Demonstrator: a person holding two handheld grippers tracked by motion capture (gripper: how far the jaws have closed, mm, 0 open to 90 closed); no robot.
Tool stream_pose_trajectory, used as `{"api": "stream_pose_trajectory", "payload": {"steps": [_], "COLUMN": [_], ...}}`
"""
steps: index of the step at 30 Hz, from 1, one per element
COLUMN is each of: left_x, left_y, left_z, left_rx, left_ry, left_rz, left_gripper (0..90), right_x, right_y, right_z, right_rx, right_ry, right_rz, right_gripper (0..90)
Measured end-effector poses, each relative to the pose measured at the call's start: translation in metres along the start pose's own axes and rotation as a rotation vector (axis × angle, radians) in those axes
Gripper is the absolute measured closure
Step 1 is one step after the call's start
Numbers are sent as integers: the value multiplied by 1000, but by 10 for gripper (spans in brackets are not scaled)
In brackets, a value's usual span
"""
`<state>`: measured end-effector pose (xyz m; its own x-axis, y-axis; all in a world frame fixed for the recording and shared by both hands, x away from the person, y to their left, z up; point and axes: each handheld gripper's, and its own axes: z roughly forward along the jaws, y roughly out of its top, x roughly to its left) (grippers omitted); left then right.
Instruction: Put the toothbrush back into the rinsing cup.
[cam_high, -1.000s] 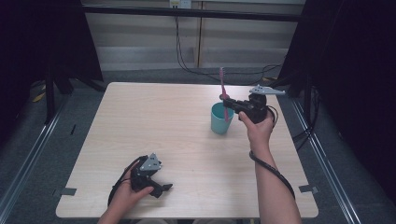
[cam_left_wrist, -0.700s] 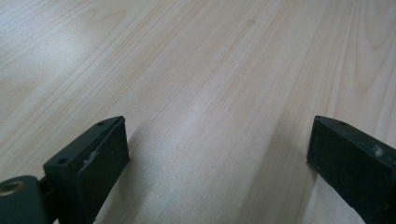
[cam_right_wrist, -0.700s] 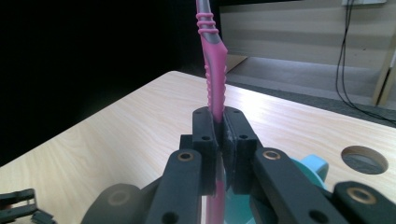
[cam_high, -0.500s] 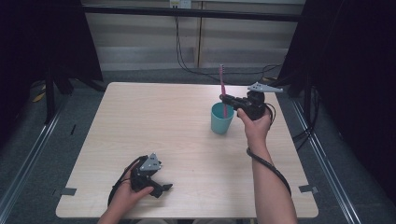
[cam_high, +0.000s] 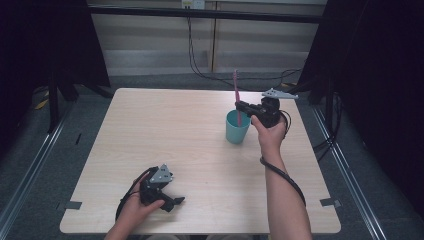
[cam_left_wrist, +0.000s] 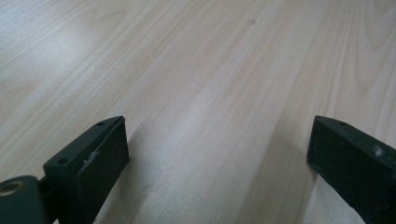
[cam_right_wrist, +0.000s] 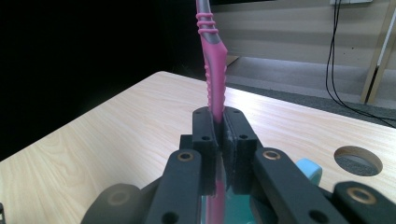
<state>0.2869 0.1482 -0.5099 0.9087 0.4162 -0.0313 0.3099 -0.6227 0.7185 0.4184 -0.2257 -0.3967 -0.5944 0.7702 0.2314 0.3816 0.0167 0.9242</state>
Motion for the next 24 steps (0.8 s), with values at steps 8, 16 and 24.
{"api": "stream_pose_trajectory", "payload": {"steps": [8, 16, 24], "left_x": [0, 0, 0], "left_y": [0, 0, 0], "left_z": [0, 0, 0], "left_rx": [2, 2, 4], "left_ry": [1, 0, 1], "left_rz": [2, 3, 4], "left_gripper": [53, 53, 53], "right_x": [-6, -10, -11], "right_y": [-3, -6, -10], "right_z": [1, 4, 8], "right_rx": [-6, -5, 6], "right_ry": [-20, -38, -65], "right_rz": [0, 0, -19], "right_gripper": [845, 845, 844]}}
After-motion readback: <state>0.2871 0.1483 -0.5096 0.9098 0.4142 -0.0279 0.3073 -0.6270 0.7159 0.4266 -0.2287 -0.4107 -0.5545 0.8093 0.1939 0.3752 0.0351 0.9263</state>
